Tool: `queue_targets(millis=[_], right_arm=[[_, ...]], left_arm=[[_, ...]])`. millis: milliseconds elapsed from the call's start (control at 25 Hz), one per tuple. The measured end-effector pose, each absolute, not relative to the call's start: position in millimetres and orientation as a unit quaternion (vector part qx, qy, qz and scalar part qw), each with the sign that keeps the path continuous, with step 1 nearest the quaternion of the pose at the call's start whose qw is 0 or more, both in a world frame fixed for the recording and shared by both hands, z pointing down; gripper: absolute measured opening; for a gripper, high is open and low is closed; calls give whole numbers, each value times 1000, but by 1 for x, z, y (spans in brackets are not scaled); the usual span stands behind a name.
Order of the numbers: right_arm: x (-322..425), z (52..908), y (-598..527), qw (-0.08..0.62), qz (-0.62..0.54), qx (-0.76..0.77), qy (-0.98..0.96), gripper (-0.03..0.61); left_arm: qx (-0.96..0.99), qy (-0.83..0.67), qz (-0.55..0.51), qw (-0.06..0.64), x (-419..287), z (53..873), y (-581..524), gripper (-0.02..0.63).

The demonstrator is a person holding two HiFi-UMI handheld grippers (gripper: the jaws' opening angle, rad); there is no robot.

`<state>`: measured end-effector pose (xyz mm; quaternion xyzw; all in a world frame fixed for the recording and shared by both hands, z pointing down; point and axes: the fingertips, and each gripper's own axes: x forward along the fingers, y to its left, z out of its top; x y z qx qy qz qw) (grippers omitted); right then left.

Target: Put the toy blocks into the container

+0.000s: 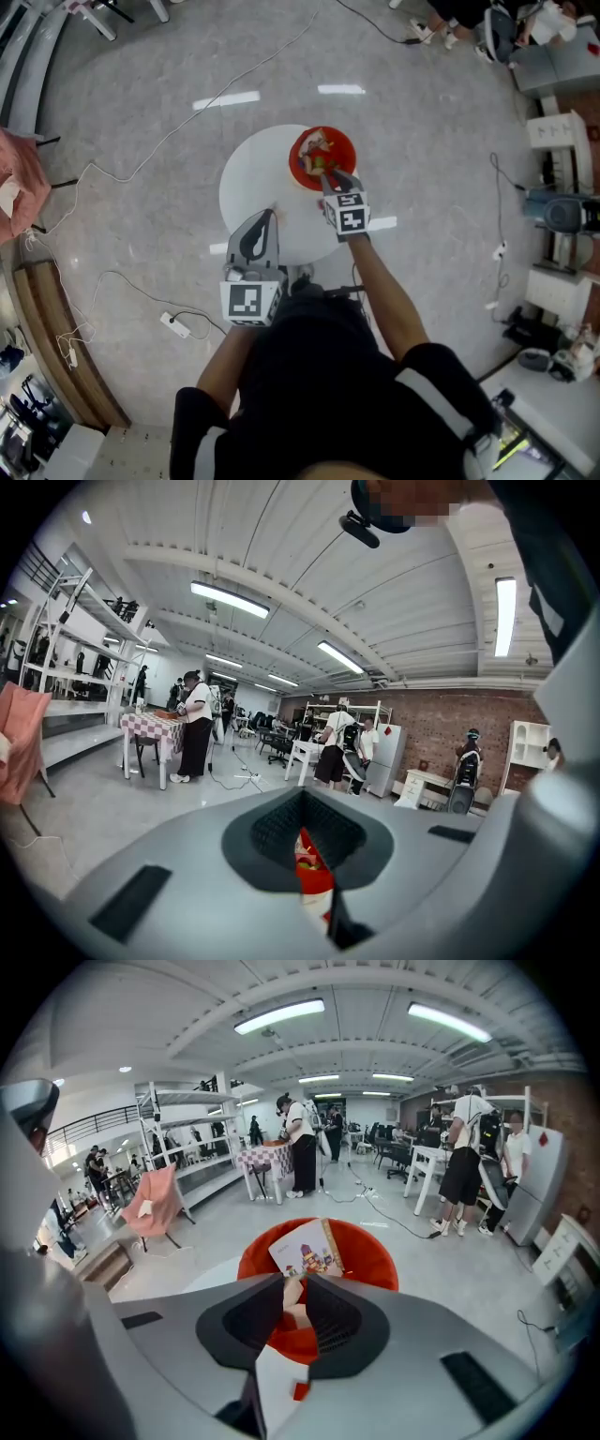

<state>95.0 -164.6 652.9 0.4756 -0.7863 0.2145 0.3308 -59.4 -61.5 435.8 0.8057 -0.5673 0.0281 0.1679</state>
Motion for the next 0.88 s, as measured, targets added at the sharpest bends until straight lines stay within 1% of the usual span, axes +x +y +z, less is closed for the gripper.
queue_targets(millis=[120,200,280,320,480,600,880], right_arm=[[94,627,-161,280,207,480,-805,70],[91,604,-153,233,211,484,-817,42],[89,587,-140,202,215,486,-823,12],[88,582,-132,197,214,485,-824,0],[90,576,-108,194,213,479,-829,-2],[88,571,-101,188,213,473,-834,-2],[89,581,-89,207,204,402,-868,-2]], left_arm=[[808,-563,21,171,-58,435,-67,-2],[811,-558,19,176,-57,437,-70,-2],[815,-551,24,179,-58,440,-71,-2],[818,-547,25,179,-57,442,-71,-2],[822,-534,21,195,-55,448,-74,-2],[826,-530,22,190,-51,450,-79,-2],[811,-549,34,198,-28,455,-75,-2]])
